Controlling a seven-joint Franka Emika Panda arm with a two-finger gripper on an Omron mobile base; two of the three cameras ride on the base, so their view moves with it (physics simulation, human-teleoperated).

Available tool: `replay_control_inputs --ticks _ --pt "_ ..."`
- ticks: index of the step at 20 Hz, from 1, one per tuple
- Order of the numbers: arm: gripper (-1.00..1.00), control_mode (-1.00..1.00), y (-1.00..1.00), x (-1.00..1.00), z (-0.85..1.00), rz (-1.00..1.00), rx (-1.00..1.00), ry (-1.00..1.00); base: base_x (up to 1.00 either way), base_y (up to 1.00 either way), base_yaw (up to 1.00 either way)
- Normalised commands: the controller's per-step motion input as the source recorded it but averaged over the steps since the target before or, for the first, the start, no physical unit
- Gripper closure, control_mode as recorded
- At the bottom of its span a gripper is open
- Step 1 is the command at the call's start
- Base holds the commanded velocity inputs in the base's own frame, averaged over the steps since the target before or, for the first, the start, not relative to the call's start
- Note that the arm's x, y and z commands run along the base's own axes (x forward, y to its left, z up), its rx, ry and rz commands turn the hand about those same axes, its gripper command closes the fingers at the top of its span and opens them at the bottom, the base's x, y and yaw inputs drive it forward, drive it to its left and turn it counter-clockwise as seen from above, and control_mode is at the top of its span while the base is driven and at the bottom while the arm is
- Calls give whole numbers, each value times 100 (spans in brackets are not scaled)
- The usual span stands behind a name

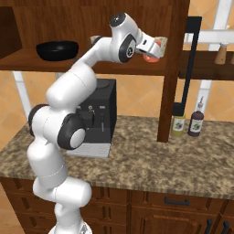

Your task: Gather all objects into one cabinet and sort the glasses and bowls to opposite sides.

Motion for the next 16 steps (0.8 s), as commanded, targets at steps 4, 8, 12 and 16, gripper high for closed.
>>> replay_control_inputs --ticks 4,8,12,16 --pt "100 -100 -16 26 0 0 0 0 0 0 0" --pt "100 -100 -24 29 0 0 0 0 0 0 0" --pt "100 -100 -22 35 0 0 0 0 0 0 0" --pt "100 -100 -20 28 0 0 0 0 0 0 0"
